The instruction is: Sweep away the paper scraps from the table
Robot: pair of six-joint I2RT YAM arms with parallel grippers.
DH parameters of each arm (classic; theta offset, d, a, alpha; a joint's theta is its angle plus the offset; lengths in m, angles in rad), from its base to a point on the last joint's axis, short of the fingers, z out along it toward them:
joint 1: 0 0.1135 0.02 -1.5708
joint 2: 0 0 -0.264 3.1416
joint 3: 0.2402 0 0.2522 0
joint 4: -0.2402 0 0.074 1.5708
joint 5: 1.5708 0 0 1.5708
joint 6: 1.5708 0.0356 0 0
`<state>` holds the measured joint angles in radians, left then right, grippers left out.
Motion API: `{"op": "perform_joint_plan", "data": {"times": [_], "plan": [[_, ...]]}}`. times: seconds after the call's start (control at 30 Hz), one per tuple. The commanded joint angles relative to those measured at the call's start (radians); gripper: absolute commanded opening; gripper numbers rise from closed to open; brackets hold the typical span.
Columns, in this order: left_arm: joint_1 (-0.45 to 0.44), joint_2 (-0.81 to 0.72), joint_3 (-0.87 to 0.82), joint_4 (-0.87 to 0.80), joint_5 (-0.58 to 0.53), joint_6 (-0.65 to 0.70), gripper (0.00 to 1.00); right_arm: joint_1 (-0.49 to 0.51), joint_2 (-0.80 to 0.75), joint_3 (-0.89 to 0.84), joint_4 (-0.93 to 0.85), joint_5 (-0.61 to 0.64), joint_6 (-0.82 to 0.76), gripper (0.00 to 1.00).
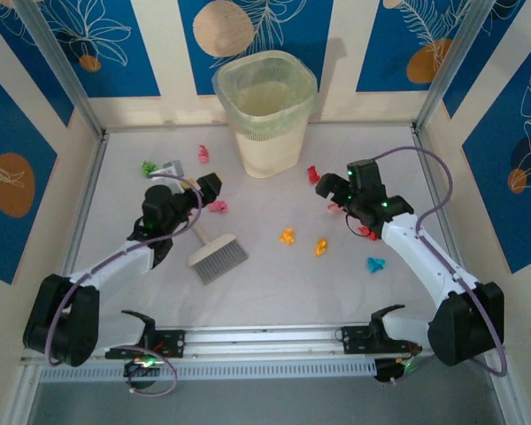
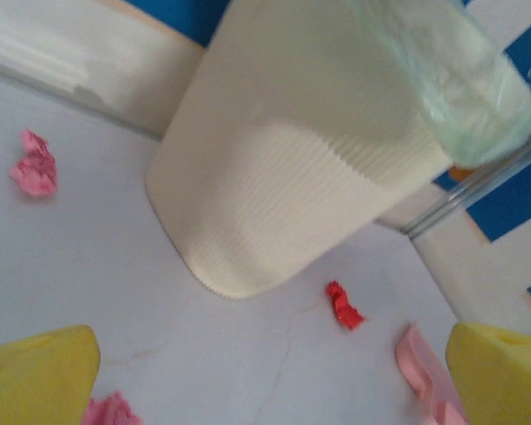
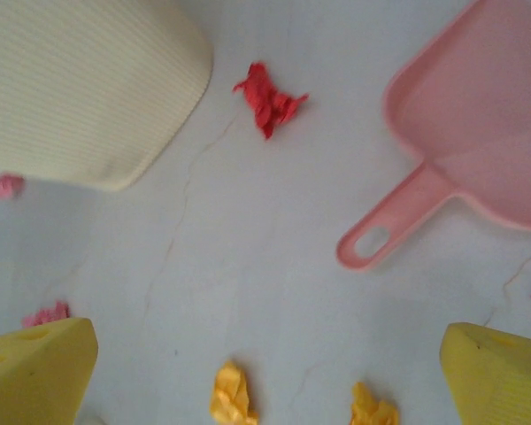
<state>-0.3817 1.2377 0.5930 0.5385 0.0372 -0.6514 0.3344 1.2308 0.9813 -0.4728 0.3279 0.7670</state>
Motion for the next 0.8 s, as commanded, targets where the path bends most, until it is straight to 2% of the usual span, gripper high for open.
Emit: {"op": "perform_joint_plan", "data": {"times": [0.0, 0.13, 0.23, 0.37, 0.47, 0.53, 0.77], "plan": [[-0.097, -0.042, 0.071, -0.310, -0.178, 0.078, 0.99, 0.038, 0.043, 0.070, -0.164, -0.044, -0.042, 0.99], [-0.197, -0.048, 0.107, -0.509, -0.284, 0.020, 0.95, 0.087, 0.086, 0.100, -0.199, -0.150, -0.112, 0.98], [-0.203, -0.080, 0.098, -0.611, -0.308, -0.032, 0.94, 0.144, 0.088, 0.074, -0.144, -0.205, -0.177, 0.95], [-0.204, -0.129, 0.127, -0.810, -0.444, -0.081, 0.93, 0.225, 0.083, -0.006, 0.001, -0.269, -0.250, 0.90], [-0.203, -0.125, 0.164, -0.949, -0.505, -0.144, 0.90, 0.263, 0.099, -0.042, 0.081, -0.310, -0.281, 0.86], [-0.201, -0.114, 0.178, -1.014, -0.516, -0.194, 0.88, 0.291, 0.101, -0.075, 0.141, -0.304, -0.307, 0.81], [-0.197, -0.084, 0.189, -1.100, -0.519, -0.235, 0.84, 0.309, 0.072, -0.231, 0.381, -0.303, -0.320, 0.81]]}}
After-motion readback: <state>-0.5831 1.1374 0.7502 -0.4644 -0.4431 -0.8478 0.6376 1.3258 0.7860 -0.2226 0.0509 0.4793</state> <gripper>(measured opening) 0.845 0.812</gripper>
